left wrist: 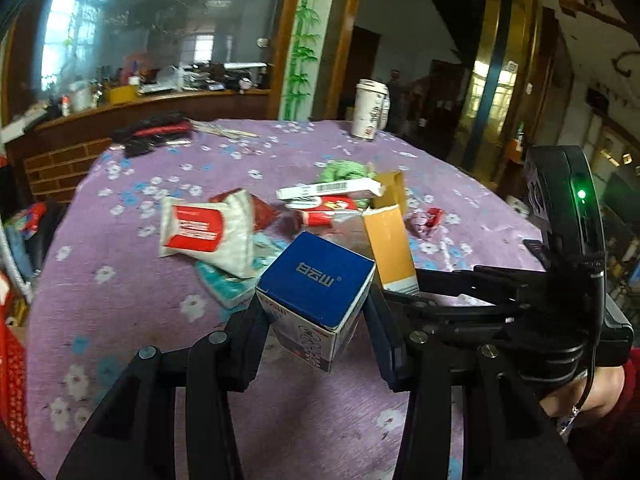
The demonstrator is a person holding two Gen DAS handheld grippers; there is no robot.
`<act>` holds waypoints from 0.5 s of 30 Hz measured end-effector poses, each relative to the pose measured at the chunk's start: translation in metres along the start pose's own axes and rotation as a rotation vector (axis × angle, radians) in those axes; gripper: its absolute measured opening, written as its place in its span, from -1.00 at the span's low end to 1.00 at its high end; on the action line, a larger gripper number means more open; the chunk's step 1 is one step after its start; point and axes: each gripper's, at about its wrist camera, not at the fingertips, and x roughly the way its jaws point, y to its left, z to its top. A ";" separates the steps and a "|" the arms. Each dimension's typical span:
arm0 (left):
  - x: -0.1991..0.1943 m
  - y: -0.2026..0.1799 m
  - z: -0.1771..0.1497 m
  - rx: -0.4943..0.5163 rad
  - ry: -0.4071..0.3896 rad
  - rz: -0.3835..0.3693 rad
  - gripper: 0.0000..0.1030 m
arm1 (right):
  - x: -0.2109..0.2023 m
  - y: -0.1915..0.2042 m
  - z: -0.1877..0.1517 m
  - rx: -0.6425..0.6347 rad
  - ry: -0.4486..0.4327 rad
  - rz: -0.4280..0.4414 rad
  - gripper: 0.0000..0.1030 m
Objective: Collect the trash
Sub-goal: 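Lift the blue-and-white box with the left tool while the right tool holds the orange box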
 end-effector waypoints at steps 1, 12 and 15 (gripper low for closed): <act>0.001 0.001 0.000 -0.011 0.004 -0.020 -0.13 | -0.005 -0.003 0.001 0.005 -0.006 -0.028 0.14; -0.024 -0.005 -0.005 -0.034 -0.049 0.021 -0.13 | -0.054 -0.028 -0.029 0.150 -0.003 -0.077 0.14; -0.037 -0.012 -0.010 -0.069 -0.058 0.041 -0.13 | -0.072 -0.031 -0.035 0.116 -0.033 -0.080 0.14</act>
